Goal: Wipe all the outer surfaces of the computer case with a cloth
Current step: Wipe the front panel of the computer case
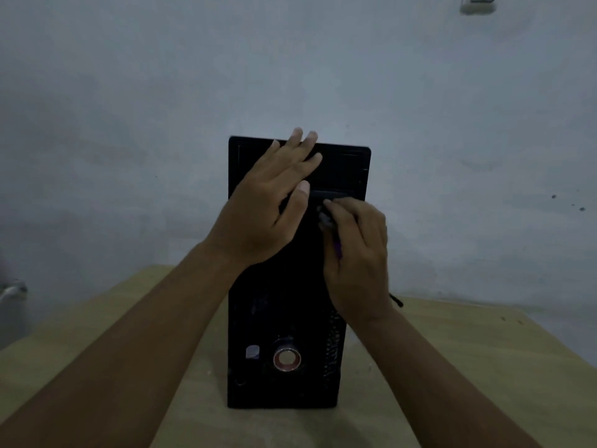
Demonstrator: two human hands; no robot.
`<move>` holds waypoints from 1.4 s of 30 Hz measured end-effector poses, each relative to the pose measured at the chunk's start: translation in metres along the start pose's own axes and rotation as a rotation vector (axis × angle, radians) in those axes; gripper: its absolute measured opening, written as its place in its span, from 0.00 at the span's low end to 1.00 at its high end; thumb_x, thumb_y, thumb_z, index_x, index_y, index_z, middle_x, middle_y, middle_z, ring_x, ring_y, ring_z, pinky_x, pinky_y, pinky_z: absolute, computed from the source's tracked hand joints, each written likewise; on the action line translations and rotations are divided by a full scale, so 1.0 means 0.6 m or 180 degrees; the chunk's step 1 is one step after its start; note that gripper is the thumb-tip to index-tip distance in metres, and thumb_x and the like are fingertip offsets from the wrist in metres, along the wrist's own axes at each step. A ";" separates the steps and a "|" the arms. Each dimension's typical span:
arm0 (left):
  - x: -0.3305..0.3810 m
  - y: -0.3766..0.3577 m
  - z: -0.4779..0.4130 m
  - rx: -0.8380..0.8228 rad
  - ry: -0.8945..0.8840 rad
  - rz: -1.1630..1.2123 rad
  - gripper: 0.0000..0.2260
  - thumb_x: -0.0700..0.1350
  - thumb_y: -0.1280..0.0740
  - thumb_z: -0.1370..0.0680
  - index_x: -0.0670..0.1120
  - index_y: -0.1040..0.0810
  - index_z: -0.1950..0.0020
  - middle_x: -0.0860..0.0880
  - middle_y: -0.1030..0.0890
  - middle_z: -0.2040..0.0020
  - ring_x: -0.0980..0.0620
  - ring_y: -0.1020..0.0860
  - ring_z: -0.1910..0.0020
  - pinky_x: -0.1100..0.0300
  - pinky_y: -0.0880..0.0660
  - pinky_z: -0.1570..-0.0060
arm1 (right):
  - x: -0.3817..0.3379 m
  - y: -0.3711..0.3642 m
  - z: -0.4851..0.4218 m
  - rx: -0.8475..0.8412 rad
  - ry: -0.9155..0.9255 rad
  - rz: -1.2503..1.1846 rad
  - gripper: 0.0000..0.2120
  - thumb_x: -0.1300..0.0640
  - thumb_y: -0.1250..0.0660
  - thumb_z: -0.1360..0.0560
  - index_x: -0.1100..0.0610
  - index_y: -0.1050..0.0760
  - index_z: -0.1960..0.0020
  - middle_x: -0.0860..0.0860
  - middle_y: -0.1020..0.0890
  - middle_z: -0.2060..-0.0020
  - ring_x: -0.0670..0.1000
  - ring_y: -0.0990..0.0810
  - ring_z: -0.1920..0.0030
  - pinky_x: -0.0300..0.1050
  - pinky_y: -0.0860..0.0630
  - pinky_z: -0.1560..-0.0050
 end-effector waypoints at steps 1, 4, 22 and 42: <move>-0.004 0.002 0.011 0.0009 -0.0009 -0.0069 0.20 0.41 0.46 0.16 0.36 0.29 0.27 0.41 0.34 0.23 0.46 0.41 0.20 0.53 0.47 0.21 | -0.011 -0.008 0.001 0.0000 -0.0057 0.0038 0.14 0.62 0.35 0.20 0.68 0.24 0.37 0.63 0.22 0.41 0.60 0.26 0.38 0.54 0.29 0.35; -0.023 0.005 0.048 0.0207 0.0073 -0.0199 0.21 0.40 0.47 0.17 0.35 0.32 0.25 0.39 0.38 0.21 0.43 0.45 0.19 0.50 0.50 0.20 | -0.033 -0.033 0.038 -0.0374 0.0489 0.0277 0.18 0.60 0.35 0.19 0.67 0.27 0.31 0.63 0.26 0.32 0.61 0.30 0.30 0.55 0.34 0.28; -0.068 -0.004 0.112 0.0844 0.1377 0.1856 0.26 0.51 0.53 0.15 0.45 0.47 0.18 0.48 0.39 0.19 0.52 0.40 0.21 0.42 0.41 0.23 | -0.030 -0.038 0.002 -0.0257 0.0980 0.0569 0.11 0.60 0.32 0.20 0.65 0.20 0.42 0.58 0.29 0.43 0.61 0.27 0.42 0.56 0.26 0.40; -0.071 0.015 0.112 0.1397 0.2167 0.2110 0.15 0.42 0.42 0.15 0.48 0.24 0.30 0.52 0.19 0.35 0.56 0.22 0.35 0.50 0.25 0.33 | -0.070 -0.071 0.067 -0.0961 0.1606 0.0234 0.13 0.61 0.37 0.19 0.66 0.21 0.38 0.61 0.20 0.42 0.59 0.26 0.38 0.54 0.29 0.33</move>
Point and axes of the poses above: each hand's wrist, its own z-axis away from the middle knuckle, its own y-axis out of the back of the hand, x = y × z, the point moved 2 cm from there along -z, towards the middle knuckle
